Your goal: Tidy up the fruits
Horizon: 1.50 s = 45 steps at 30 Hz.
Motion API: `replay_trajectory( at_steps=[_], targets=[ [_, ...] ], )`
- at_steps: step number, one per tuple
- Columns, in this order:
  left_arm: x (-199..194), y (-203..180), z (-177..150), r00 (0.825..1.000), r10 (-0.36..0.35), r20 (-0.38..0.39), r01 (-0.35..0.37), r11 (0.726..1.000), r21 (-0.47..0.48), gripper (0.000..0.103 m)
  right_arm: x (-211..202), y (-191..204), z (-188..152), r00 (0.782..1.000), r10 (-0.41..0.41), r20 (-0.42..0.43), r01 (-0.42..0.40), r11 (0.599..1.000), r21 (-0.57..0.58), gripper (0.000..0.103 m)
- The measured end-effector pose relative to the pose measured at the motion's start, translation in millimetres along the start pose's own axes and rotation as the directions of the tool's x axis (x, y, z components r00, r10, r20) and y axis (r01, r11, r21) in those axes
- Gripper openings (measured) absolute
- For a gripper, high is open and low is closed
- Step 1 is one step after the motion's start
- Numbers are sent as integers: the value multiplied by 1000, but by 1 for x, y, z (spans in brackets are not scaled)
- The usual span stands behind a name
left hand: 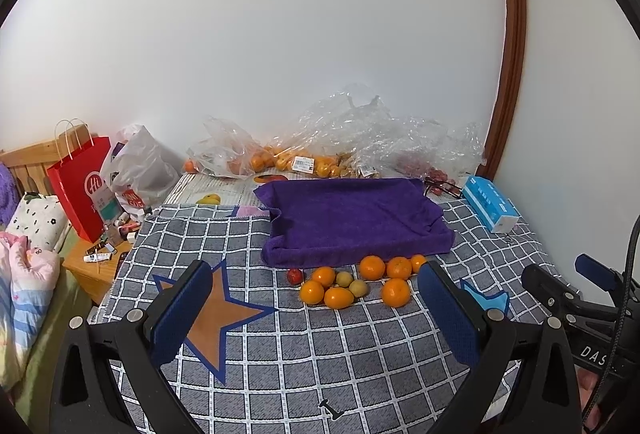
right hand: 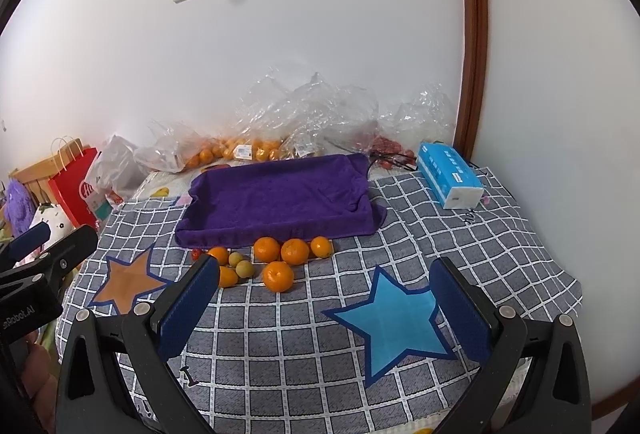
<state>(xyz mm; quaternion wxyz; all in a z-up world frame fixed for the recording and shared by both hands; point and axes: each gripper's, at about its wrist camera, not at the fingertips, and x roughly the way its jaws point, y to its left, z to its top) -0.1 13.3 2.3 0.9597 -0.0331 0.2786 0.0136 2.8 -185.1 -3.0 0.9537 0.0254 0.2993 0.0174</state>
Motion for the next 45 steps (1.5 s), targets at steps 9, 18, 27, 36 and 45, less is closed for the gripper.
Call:
replay_trajectory(
  at_steps=[9, 18, 27, 36, 45],
  targets=[
    [1, 5, 1, 1000, -8, -5, 8, 1000, -12, 103, 0, 4, 0, 1000, 2, -1, -2, 1000, -14, 103],
    [1, 7, 0, 1000, -14, -9, 14, 1000, -6, 103, 0, 5, -1, 1000, -8, -2, 8, 1000, -16, 103],
    [4, 8, 0, 1000, -22, -21, 21, 1000, -11, 103, 1, 8, 1, 1000, -12, -7, 12, 1000, -19, 103],
    [5, 14, 0, 1000, -17, -26, 16, 999, -36, 103, 6, 10, -2, 1000, -19, -24, 18, 1000, -25, 103],
    [10, 14, -1, 999, -33, -19, 33, 999, 2, 103, 13, 14, -2, 999, -33, -30, 32, 999, -19, 103]
  ],
)
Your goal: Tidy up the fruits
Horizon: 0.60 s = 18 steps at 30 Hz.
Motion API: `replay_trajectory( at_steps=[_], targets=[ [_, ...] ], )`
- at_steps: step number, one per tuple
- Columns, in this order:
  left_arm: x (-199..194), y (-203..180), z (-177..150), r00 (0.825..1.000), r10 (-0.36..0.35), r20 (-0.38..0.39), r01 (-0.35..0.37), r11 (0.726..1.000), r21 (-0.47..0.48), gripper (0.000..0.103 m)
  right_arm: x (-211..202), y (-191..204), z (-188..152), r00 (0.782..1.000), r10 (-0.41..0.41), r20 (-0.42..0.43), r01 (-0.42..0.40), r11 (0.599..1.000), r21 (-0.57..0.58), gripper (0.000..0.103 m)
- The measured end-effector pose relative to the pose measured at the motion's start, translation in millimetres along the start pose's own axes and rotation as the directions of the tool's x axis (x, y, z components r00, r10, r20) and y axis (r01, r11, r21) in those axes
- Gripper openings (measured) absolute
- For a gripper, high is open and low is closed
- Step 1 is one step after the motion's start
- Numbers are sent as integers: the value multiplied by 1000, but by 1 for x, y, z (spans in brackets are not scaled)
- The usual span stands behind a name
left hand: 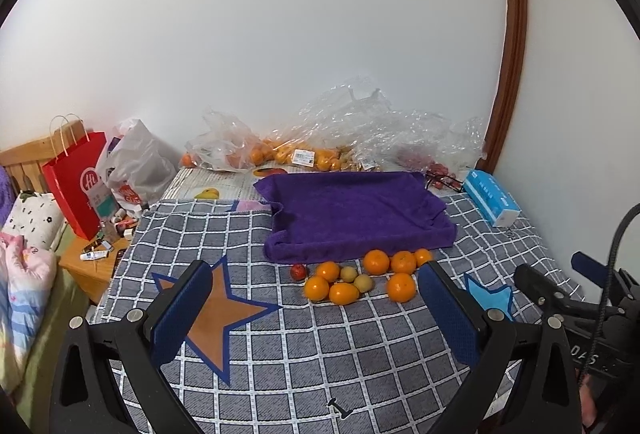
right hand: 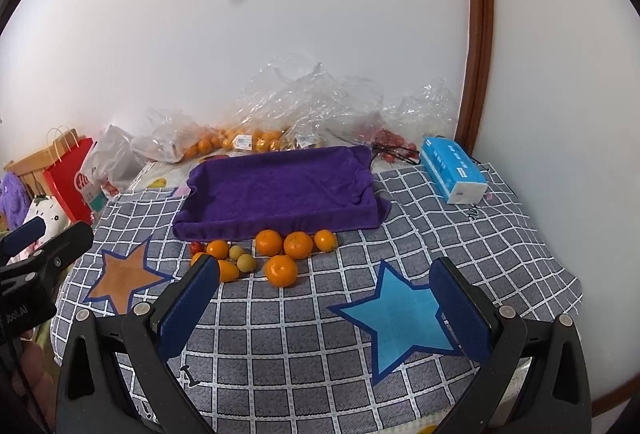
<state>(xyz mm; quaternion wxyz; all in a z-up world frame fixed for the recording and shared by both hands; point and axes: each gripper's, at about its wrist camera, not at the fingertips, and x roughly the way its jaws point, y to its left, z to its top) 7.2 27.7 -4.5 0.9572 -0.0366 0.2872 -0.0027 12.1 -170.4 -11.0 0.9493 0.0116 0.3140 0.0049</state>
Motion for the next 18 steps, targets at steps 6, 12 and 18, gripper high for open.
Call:
replay_trajectory(
  at_steps=[6, 12, 18],
  targets=[
    [4, 8, 0, 999, -15, 35, 16, 1000, -8, 103, 10, 8, -3, 1000, -13, -8, 13, 1000, -28, 103],
    [28, 27, 3, 1000, -23, 1, 23, 997, -80, 103, 29, 8, 0, 1000, -14, -15, 14, 1000, 0, 103],
    [61, 40, -3, 999, -32, -30, 28, 994, -105, 103, 60, 13, 1, 999, -31, -28, 30, 998, -50, 103]
  ],
)
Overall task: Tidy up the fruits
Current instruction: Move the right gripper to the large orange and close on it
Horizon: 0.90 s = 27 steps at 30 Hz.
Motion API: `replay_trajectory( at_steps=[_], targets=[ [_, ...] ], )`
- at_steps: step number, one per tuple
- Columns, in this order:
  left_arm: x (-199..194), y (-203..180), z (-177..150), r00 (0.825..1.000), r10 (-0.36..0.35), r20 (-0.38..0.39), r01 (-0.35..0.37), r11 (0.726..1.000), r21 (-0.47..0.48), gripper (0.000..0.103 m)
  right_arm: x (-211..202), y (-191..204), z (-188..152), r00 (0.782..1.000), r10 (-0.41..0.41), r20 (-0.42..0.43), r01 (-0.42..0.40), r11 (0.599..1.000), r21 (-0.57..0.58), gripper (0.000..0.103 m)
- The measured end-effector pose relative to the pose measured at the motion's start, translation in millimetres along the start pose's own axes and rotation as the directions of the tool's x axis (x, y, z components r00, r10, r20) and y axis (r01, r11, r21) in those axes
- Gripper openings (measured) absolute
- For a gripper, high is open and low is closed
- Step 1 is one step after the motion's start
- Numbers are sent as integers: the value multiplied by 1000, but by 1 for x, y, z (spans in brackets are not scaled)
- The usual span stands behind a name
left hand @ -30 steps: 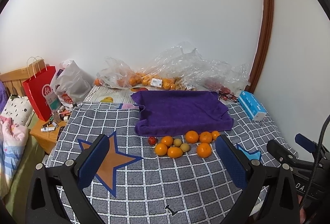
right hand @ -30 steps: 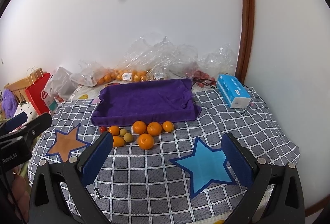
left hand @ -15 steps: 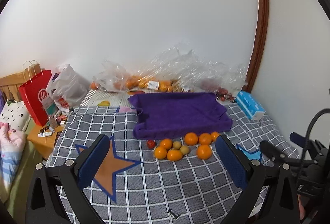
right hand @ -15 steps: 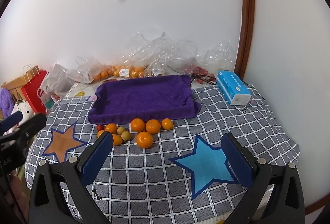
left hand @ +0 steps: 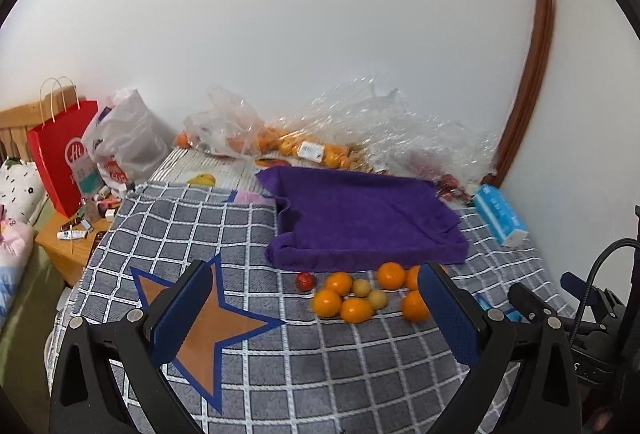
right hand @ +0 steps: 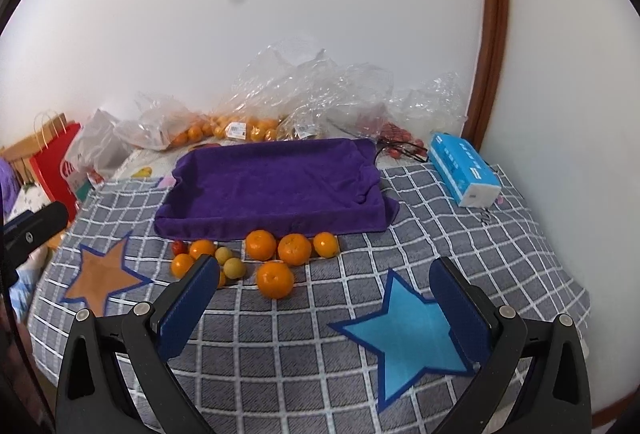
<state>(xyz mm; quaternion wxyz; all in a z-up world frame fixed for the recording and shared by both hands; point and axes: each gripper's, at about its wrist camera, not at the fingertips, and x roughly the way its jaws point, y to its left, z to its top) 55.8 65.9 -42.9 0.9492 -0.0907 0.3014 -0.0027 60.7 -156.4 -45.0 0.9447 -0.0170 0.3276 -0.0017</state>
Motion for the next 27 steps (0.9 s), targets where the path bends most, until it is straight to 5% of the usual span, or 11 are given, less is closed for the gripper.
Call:
replay_trajectory(
  at_steps=[5, 12, 16, 18, 21, 27],
  targets=[
    [22, 18, -4, 1000, 12, 3, -12, 999, -37, 102, 37, -1, -4, 998, 50, -49, -50, 999, 5, 101],
    [64, 40, -11, 994, 74, -83, -74, 997, -2, 100, 76, 6, -16, 997, 12, -82, -18, 997, -70, 100],
    [84, 55, -19, 988, 83, -133, -87, 996, -30, 90, 102, -3, -20, 992, 22, -127, -27, 999, -40, 85],
    [91, 59, -22, 985, 83, -153, -89, 995, -33, 87, 116, -9, -22, 985, 53, -164, -53, 999, 3, 72],
    [101, 61, -26, 983, 73, -170, -80, 996, -32, 87, 129, -15, -26, 966, 168, -194, -152, 984, 94, 66],
    [119, 56, -26, 978, 45, -205, -54, 998, -39, 86, 139, 10, -29, 937, 284, -201, -275, 959, 76, 65]
  ],
)
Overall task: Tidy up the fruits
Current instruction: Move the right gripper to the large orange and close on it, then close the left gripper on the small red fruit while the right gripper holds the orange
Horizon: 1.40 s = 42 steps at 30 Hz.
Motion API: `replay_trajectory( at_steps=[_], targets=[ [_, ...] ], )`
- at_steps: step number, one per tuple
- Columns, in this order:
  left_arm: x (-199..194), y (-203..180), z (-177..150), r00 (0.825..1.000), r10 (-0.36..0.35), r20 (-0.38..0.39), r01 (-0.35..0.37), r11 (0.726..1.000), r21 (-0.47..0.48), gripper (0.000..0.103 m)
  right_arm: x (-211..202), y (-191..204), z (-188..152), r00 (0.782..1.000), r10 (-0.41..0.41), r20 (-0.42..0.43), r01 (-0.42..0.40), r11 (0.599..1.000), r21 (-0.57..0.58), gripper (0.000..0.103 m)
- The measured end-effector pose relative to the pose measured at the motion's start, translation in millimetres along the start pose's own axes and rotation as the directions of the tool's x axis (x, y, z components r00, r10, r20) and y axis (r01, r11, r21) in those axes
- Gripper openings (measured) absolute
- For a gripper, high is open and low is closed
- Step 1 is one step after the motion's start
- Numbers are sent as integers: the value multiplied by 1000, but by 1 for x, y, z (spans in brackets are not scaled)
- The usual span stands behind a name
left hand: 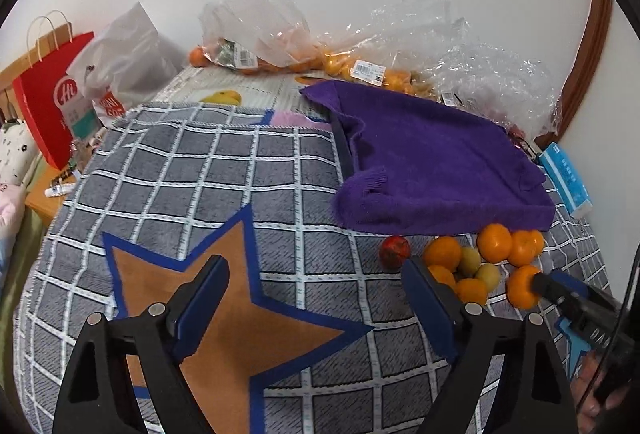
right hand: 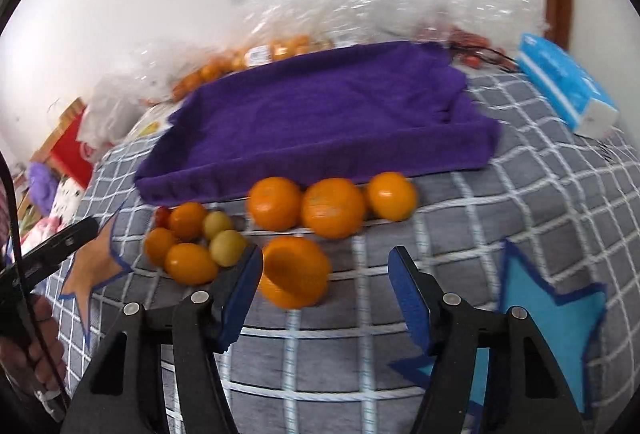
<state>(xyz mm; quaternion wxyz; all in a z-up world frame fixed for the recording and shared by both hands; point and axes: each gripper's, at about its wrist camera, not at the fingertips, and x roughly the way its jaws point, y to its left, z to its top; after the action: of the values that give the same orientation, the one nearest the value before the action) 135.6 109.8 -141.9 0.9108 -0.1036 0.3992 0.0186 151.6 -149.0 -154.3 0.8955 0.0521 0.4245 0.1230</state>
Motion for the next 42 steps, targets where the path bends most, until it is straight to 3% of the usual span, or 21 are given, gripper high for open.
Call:
replay_trajectory(
  at_steps=[4, 12, 17, 24, 28, 33, 36, 39, 42],
  targets=[
    [5, -5, -1, 1000, -4, -8, 4, 1000, 13, 87, 11, 12, -4, 1000, -19, -16, 18, 998, -56, 65],
    [27, -23, 5, 992, -113, -54, 117, 991, 69, 62, 25, 20, -12, 997, -74, -31, 69, 987, -143, 43],
    [42, -29, 6, 984, -154, -93, 164, 980, 117, 60, 18, 12, -14, 997, -71, -20, 68, 988, -138, 43],
    [54, -28, 8, 967, -213, -142, 233, 962, 144, 41, 15, 5, -18, 998, -68, 0, 68, 988, -137, 43],
    [58, -30, 11, 956, -249, -153, 270, 952, 142, 40, 16, 3, -18, 998, -58, 8, 59, 990, -129, 43],
    [63, -35, 11, 957, -242, -159, 268, 949, 168, 36, 18, -1, -17, 999, -42, 0, 42, 993, -107, 43],
    [67, -35, 11, 951, -261, -169, 287, 945, 156, 23, 19, 0, -17, 999, -49, -2, 48, 993, -109, 43],
    [66, -33, 11, 950, -265, -164, 289, 946, 146, 23, 18, 0, -18, 999, -53, -1, 52, 992, -112, 43],
    [58, -25, 10, 963, -229, -141, 248, 958, 143, 23, 18, -1, -17, 999, -47, -1, 46, 993, -105, 43]
  ],
)
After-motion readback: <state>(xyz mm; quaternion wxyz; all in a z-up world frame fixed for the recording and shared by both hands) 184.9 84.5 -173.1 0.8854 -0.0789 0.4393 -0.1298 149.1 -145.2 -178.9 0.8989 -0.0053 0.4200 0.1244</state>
